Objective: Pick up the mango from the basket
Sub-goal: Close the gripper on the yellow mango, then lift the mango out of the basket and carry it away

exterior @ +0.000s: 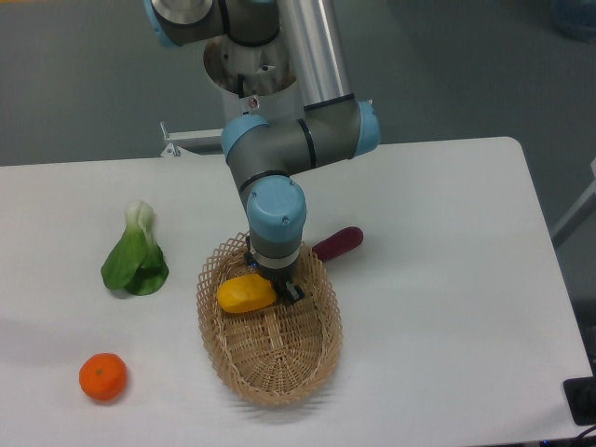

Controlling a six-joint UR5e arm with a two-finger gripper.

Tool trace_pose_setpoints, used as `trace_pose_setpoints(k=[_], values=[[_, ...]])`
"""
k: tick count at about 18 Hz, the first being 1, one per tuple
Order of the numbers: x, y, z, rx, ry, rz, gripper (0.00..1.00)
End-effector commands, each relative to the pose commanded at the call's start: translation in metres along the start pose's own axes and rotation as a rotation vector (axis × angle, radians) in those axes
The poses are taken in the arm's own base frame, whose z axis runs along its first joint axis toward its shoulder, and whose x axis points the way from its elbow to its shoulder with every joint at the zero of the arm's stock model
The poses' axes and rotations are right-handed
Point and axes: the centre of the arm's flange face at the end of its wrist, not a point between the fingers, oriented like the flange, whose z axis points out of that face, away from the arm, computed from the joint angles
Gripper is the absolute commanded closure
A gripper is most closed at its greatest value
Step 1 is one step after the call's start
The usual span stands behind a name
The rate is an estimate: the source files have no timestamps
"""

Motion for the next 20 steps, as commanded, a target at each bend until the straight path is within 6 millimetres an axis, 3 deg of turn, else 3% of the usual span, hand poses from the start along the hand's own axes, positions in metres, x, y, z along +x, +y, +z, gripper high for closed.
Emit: trace_pose_setpoints(k=[5,11,15,20], values=[[-0.021,0.023,-0.044,0.032,-0.073,-0.050,0.88],[-0.067,0.090,-0.096,0.137,-0.146,-0.183,0.86],[-0.112,0.131,-0.114,0.128,-0.157,-0.248,0.86],[-0.157,0.175,-0.119,0.122,-0.168,-0.302,0.86]])
